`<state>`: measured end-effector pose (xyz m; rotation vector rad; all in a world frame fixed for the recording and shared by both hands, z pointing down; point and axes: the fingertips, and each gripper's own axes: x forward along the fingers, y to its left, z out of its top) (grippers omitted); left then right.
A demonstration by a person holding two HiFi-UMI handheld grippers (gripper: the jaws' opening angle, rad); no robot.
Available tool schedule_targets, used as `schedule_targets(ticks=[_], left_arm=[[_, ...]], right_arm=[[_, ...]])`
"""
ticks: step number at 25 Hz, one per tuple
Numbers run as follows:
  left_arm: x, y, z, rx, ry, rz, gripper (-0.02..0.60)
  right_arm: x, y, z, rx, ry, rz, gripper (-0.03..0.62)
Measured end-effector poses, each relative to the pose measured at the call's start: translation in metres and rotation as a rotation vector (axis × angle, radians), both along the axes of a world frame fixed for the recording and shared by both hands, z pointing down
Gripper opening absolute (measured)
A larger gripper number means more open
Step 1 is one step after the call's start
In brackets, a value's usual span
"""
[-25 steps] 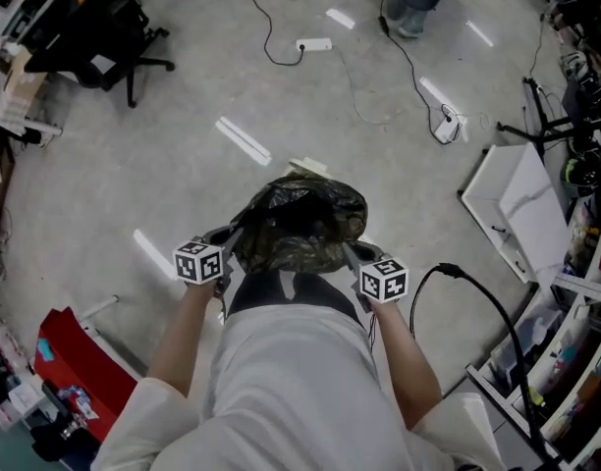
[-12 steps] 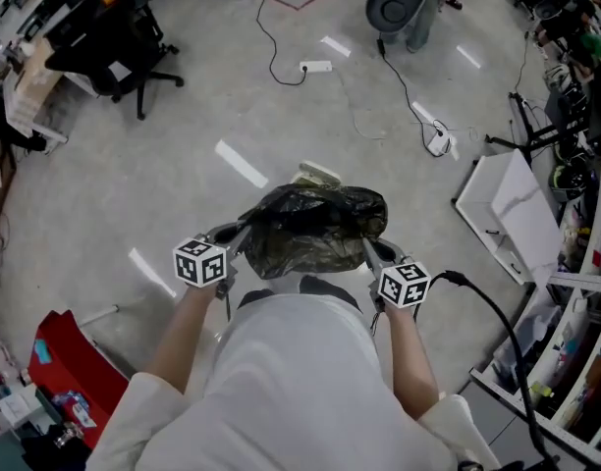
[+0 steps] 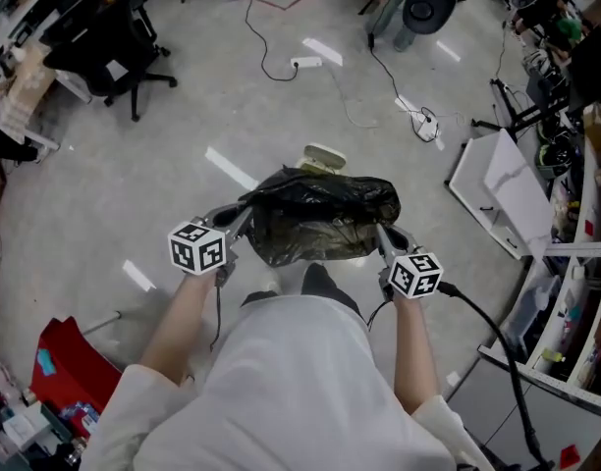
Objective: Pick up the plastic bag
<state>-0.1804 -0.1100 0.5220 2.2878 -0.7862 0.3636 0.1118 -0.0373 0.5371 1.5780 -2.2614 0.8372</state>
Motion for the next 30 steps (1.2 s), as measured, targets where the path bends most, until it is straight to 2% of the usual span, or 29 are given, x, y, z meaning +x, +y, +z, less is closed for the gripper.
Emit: schedule_targets(ticks=[3, 6, 16, 19, 24, 30], left_arm=[[-0.006, 0.008, 0.004, 0.014, -0.011, 0.023, 0.005], [-0.005, 0.017, 0.003, 0.017, -0.015, 0.029, 0.006], [0.017, 0.036, -0.045, 0.075, -0.013, -0.019, 0.006], [0.025, 0.037, -0.054, 0.101, -0.019, -0.035, 0.006], [0.035, 0.048, -0.055, 0.078, -0.003, -0.071, 0.006], [0.049, 0.058, -0.069, 0.098, 0.007, -0.078, 0.006]], right_arm=[[-0.012, 0.012, 0.003, 0.010, 0.075, -0.005, 0.003], [-0.019, 0.023, 0.001, 0.016, 0.106, -0.005, 0.003], [0.002, 0.049, -0.046, 0.090, 0.033, 0.004, 0.003], [0.009, 0.049, -0.061, 0.130, 0.020, -0.026, 0.003], [0.013, 0.054, -0.066, 0.141, 0.013, -0.074, 0.003], [0.016, 0.052, -0.082, 0.191, 0.002, -0.113, 0.002]])
